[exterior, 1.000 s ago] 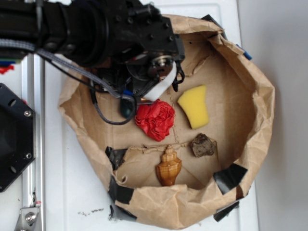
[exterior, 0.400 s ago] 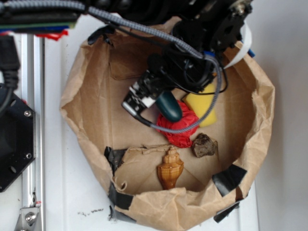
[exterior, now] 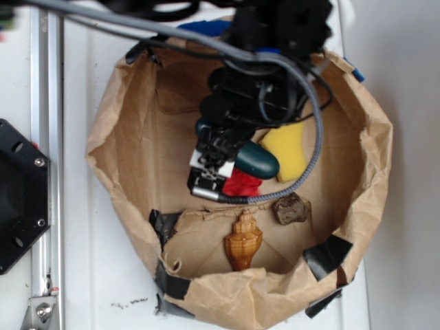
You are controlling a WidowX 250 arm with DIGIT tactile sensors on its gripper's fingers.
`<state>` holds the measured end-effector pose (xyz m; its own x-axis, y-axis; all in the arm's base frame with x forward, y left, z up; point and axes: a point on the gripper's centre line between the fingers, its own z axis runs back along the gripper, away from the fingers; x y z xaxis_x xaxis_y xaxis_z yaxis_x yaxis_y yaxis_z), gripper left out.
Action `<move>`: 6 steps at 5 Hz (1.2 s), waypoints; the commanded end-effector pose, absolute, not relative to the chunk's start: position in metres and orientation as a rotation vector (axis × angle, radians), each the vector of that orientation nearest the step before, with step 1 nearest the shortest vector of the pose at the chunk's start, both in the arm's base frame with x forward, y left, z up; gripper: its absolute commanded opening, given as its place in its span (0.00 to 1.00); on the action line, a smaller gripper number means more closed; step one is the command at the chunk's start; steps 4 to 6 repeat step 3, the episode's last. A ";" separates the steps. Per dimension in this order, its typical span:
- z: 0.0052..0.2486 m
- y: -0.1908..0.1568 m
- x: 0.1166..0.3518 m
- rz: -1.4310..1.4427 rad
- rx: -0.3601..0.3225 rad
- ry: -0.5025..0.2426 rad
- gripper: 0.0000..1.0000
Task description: Grab the plastic pickle.
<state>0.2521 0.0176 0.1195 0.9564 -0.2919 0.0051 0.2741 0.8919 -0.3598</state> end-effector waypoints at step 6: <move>0.168 -0.013 0.242 -0.130 -0.191 -0.258 0.00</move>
